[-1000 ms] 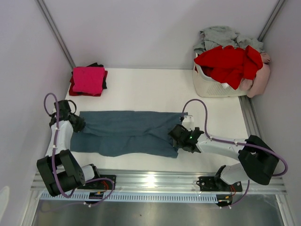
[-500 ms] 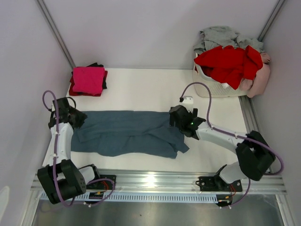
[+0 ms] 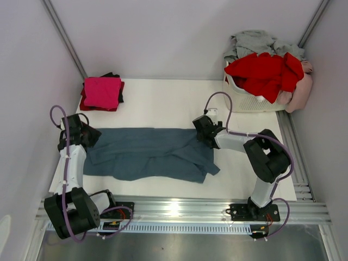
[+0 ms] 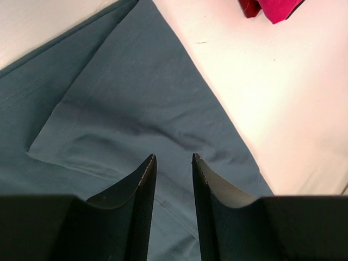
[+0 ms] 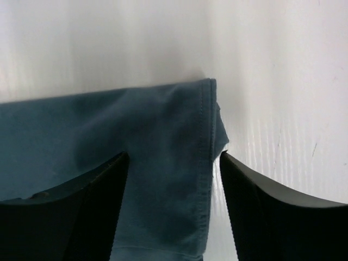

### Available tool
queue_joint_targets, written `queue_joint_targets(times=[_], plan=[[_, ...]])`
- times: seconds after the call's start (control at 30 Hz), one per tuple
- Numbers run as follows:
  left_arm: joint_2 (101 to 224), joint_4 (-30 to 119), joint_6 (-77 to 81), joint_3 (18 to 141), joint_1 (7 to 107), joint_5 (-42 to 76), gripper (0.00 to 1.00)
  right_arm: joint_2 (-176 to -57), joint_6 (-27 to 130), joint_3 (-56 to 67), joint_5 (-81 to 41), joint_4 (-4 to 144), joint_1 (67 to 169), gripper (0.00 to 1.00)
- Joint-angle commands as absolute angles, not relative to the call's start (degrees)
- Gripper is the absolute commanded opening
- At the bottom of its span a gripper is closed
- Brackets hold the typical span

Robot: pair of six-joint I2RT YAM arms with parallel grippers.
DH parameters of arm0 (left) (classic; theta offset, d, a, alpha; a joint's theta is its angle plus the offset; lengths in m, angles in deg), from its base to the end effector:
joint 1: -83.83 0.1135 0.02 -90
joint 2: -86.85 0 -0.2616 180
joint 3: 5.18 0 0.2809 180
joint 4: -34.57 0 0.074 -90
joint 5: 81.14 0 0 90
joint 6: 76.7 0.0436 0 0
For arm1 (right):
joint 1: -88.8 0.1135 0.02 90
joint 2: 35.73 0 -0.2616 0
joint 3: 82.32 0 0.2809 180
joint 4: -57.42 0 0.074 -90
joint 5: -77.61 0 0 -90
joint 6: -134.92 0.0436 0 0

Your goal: Fold and stack the t-shirts

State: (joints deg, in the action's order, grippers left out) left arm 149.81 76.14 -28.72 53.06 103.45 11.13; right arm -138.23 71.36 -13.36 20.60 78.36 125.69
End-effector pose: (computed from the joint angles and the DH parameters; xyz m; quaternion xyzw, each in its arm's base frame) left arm 0.2476 0.0864 0.2384 -0.4691 0.8007 -0.0903 0.3615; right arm 0.3142 0.2061 0.1237 0.0031 0.9172 -0.0766 0.3909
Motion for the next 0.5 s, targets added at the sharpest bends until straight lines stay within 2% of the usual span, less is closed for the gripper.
queue_joint_targets(times=[0.0, 0.1, 0.13, 0.2, 0.23, 0.3, 0.47], plan=[[148.38, 72.66, -28.44, 52.24, 103.08, 13.17, 0.36, -139.35, 70.06, -10.48, 20.66, 74.51, 125.63, 0.7], [148.29, 71.69, -28.36, 51.45, 102.99, 14.57, 0.35, -139.79, 69.88, -10.13, 20.66, 73.89, 125.45, 0.52], [148.46, 71.52, -28.18, 51.62, 102.99, 14.75, 0.34, -140.14, 70.15, -9.87, 20.57, 74.06, 125.28, 0.36], [148.55, 71.52, -28.09, 51.54, 103.08, 14.67, 0.34, -140.32, 70.5, -9.69, 20.48, 74.59, 125.28, 0.18], [148.55, 71.6, -28.09, 51.8, 102.99, 14.84, 0.34, -140.49, 70.59, -9.69, 20.65, 74.59, 125.28, 0.05], [148.64, 71.34, -28.09, 51.8, 103.08, 15.1, 0.33, -140.67, 70.68, -9.78, 20.83, 74.59, 125.19, 0.0], [148.99, 71.25, -28.18, 51.8, 102.99, 15.46, 0.33, -141.72, 70.67, -9.34, 23.2, 75.12, 124.49, 0.0]])
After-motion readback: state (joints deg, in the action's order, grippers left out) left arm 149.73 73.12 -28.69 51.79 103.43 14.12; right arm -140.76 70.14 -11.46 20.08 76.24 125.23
